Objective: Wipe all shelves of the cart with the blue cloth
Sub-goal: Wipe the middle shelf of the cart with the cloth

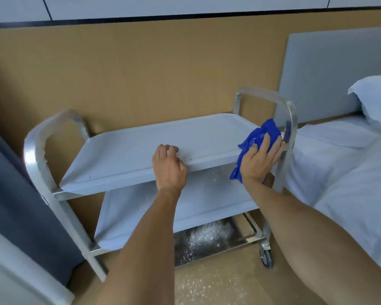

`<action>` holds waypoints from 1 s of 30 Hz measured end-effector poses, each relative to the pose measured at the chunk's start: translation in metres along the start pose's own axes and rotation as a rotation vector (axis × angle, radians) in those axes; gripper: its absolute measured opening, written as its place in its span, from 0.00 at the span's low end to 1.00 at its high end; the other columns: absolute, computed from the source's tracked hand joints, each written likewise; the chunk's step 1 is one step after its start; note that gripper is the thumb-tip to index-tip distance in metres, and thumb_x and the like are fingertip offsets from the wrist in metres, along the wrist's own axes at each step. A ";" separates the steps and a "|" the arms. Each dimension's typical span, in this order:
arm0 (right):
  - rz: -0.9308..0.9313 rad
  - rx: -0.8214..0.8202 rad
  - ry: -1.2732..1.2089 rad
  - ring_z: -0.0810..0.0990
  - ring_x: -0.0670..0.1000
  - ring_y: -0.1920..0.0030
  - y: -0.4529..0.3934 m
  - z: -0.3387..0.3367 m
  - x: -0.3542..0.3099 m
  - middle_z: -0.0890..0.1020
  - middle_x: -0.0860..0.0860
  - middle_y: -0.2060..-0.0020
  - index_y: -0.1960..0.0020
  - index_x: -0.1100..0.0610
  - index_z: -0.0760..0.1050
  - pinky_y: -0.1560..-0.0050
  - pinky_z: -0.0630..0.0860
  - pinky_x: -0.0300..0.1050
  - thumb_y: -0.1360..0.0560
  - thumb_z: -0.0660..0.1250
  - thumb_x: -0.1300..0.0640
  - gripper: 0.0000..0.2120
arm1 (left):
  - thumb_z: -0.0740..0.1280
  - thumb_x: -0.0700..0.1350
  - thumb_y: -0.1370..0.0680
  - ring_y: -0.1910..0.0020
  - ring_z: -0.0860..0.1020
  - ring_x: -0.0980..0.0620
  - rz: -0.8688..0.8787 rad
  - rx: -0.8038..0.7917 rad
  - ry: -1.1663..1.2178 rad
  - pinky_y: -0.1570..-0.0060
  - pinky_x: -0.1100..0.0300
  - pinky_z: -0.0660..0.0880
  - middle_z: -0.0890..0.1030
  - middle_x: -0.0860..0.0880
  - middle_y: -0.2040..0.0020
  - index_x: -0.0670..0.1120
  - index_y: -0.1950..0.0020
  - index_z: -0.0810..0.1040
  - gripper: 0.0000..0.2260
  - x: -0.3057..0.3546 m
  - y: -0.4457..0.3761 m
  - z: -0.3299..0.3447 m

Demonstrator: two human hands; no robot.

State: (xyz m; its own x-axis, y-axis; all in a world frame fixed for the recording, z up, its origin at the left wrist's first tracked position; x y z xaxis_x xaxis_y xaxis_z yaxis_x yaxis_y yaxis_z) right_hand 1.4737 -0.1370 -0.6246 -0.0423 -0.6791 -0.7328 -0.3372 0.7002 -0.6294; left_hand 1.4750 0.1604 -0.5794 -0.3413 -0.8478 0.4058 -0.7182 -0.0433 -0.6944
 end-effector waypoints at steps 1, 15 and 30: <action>-0.054 -0.027 0.001 0.60 0.62 0.25 0.017 0.002 -0.014 0.64 0.61 0.26 0.29 0.59 0.69 0.26 0.60 0.58 0.20 0.55 0.56 0.21 | 0.57 0.36 0.29 0.41 0.72 0.39 -0.006 -0.032 0.031 0.39 0.48 0.68 0.75 0.42 0.46 0.39 0.44 0.77 0.16 0.000 0.000 -0.001; -0.854 -0.524 0.145 0.67 0.62 0.30 0.250 0.039 -0.252 0.69 0.60 0.29 0.28 0.55 0.69 0.30 0.62 0.61 0.21 0.55 0.48 0.23 | 0.62 0.36 0.24 0.27 0.61 0.40 -0.802 0.365 -0.124 0.30 0.47 0.62 0.57 0.40 0.23 0.43 0.27 0.62 0.26 -0.188 0.074 -0.175; -0.931 -0.988 0.096 0.73 0.58 0.41 0.305 0.110 -0.382 0.75 0.54 0.37 0.35 0.51 0.73 0.42 0.70 0.52 0.20 0.53 0.52 0.18 | 0.58 0.52 0.19 0.58 0.78 0.54 -0.683 0.232 0.237 0.59 0.61 0.74 0.80 0.57 0.57 0.52 0.45 0.76 0.09 -0.273 0.086 -0.180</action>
State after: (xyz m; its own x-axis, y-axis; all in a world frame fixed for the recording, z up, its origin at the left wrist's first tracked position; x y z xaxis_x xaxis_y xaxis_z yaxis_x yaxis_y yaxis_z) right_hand 1.4905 0.3603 -0.5655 0.5179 -0.8501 -0.0954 -0.8018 -0.4435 -0.4006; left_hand 1.3971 0.4826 -0.6432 -0.0068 -0.4574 0.8892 -0.6797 -0.6501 -0.3396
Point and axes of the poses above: each hand's wrist, its own y-axis away from the middle knuckle, its own z-axis out of the palm, x = y × z, the point moved 8 cm from there along -y, towards the middle knuckle
